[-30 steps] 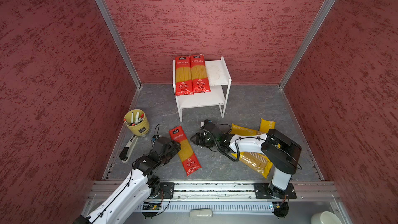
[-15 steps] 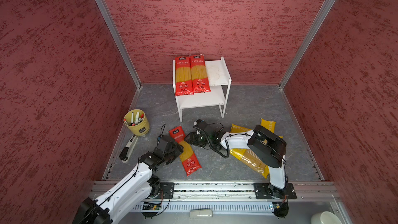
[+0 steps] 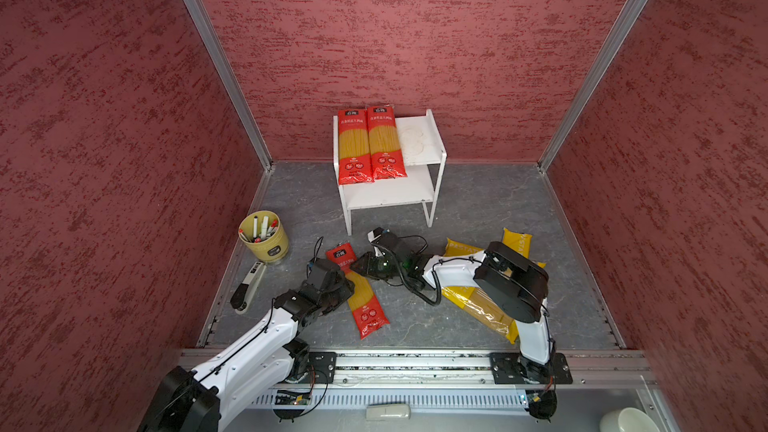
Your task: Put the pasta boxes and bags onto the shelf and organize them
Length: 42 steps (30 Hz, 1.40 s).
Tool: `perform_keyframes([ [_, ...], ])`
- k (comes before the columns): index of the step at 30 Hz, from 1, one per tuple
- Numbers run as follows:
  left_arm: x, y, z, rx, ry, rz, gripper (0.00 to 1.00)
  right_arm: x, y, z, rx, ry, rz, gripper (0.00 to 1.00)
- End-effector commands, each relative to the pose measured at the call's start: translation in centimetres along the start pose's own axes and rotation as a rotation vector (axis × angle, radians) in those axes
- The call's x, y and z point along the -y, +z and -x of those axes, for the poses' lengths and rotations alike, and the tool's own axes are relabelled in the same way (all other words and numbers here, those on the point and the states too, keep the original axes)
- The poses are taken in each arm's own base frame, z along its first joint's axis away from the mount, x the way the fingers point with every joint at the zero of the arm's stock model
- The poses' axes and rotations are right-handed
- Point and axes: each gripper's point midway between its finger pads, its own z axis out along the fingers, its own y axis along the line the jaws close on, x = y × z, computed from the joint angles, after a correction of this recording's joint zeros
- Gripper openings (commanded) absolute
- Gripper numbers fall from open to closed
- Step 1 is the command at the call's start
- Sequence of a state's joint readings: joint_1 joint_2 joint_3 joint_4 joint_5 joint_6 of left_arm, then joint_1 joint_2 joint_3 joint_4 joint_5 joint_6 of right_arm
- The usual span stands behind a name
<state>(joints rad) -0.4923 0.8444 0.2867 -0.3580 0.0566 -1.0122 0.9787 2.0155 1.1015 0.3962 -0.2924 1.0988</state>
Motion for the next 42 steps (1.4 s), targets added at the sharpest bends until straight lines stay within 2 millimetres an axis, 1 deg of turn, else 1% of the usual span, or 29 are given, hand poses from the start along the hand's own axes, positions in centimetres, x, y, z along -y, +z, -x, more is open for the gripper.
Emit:
perform_keyframes([
  [1,2.9,-0.6,0.6,0.014,0.048,-0.085,0.42,-1.3,-1.1,0.3,0.032,0.003,0.037,0.18],
  [4,4.4,-0.6,0.7,0.010,0.071,-0.111,0.42,-0.7,-2.1,0.5,0.058,0.025,0.035,0.11],
  [8,6.2,-0.2,0.0,-0.017,0.119,-0.139,0.44,0.6,-3.8,0.8,0.092,0.058,0.014,0.07],
  [10,6.4,-0.2,-0.4,-0.029,0.131,-0.140,0.44,1.2,-4.6,0.9,0.107,0.074,0.001,0.06],
  [13,5.6,-0.5,-0.3,-0.021,0.143,-0.115,0.45,2.2,-5.9,0.7,0.131,0.107,-0.016,0.05],
  [15,4.5,-0.9,0.0,-0.008,0.129,-0.096,0.46,2.5,-6.3,0.6,0.136,0.108,-0.016,0.10],
  [17,3.6,-1.1,0.2,-0.001,0.100,-0.087,0.48,3.3,-6.5,1.0,0.133,0.089,-0.048,0.19],
  [18,3.2,-1.2,0.2,0.001,0.086,-0.087,0.49,4.1,-6.4,1.1,0.123,0.081,-0.081,0.23],
  [20,3.0,-1.4,0.2,0.008,0.074,-0.091,0.53,5.1,-6.2,1.5,0.097,0.069,-0.122,0.30],
  [22,2.8,-1.6,0.2,0.013,0.069,-0.087,0.58,5.5,-5.9,1.6,0.079,0.051,-0.146,0.35],
  [25,2.2,-1.5,0.2,0.021,0.069,-0.068,0.64,6.1,-5.0,1.2,0.039,0.042,-0.177,0.41],
  [27,1.8,-1.2,0.2,0.021,0.065,-0.049,0.67,6.1,-4.4,1.2,0.031,0.059,-0.165,0.43],
  [31,1.7,-0.8,0.1,0.010,0.060,-0.039,0.68,5.3,-3.5,0.7,0.019,0.096,-0.116,0.44],
  [34,1.6,-0.9,0.4,0.027,0.051,-0.039,0.68,4.6,-3.1,-0.4,-0.013,0.112,-0.080,0.44],
  [37,1.5,-1.0,0.7,0.039,0.045,-0.039,0.68,3.4,-2.7,-1.8,-0.085,0.103,-0.045,0.44],
  [40,1.4,-1.0,0.8,0.039,0.039,-0.039,0.68,1.9,-3.0,-2.5,-0.133,0.074,-0.007,0.45],
  [42,1.3,-0.9,0.9,0.040,0.037,-0.037,0.68,1.5,-3.5,-2.3,-0.124,0.054,-0.010,0.47],
])
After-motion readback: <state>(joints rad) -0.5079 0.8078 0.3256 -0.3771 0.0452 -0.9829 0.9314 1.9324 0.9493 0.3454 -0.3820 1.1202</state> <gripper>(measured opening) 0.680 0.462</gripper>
